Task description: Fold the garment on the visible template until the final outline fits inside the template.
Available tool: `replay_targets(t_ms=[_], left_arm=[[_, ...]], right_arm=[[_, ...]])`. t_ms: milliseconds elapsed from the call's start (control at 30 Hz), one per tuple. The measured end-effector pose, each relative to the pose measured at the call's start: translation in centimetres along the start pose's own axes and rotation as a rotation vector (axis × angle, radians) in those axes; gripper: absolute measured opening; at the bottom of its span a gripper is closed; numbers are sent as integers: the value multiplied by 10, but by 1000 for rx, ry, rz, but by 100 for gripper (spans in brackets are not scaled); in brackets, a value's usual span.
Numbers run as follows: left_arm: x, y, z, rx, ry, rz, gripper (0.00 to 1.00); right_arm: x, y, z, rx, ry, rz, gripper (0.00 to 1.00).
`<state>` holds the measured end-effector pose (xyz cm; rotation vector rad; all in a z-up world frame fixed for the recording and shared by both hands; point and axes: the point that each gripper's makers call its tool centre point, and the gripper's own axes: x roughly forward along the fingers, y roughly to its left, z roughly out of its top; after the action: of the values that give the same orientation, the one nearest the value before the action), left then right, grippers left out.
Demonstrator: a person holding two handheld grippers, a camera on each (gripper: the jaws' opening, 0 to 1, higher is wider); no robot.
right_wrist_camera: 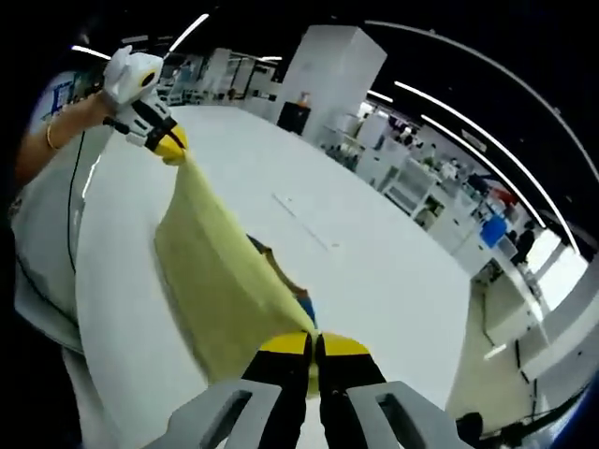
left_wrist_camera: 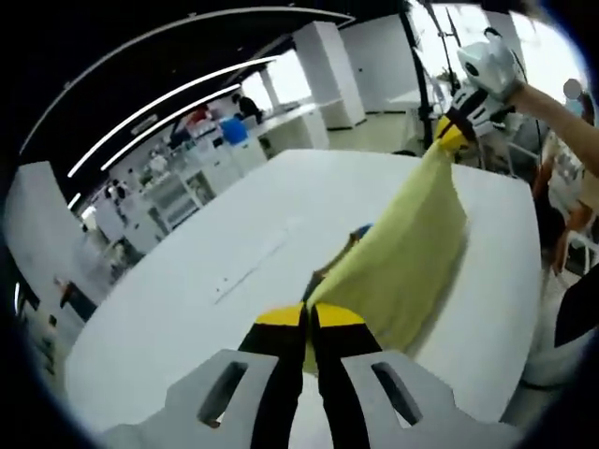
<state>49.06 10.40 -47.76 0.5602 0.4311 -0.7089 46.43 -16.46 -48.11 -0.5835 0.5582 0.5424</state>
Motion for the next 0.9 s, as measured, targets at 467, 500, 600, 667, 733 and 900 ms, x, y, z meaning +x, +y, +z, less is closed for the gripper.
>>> replay_targets(t_ms=[467,500,600,667,733,900], left_arm=[[59,18,-30,-110,40,-67,0],[63,18,-34,-119,50,-72,0],[79,20,-44,-136,72,-82,0],[90,22,-50,-136,84,-85,0],[99,22,-55,-144,93,-92,0],[123,23,-70,-165,118,-111,0]], right_arm=[[60,-15,-16,22,50,16,0],[64,-15,-18,30,53,23,0],[82,-15,-24,44,76,43,0],[93,-16,-29,54,90,50,0],[102,-17,-34,56,105,55,0],[123,-17,-46,52,138,73,0]])
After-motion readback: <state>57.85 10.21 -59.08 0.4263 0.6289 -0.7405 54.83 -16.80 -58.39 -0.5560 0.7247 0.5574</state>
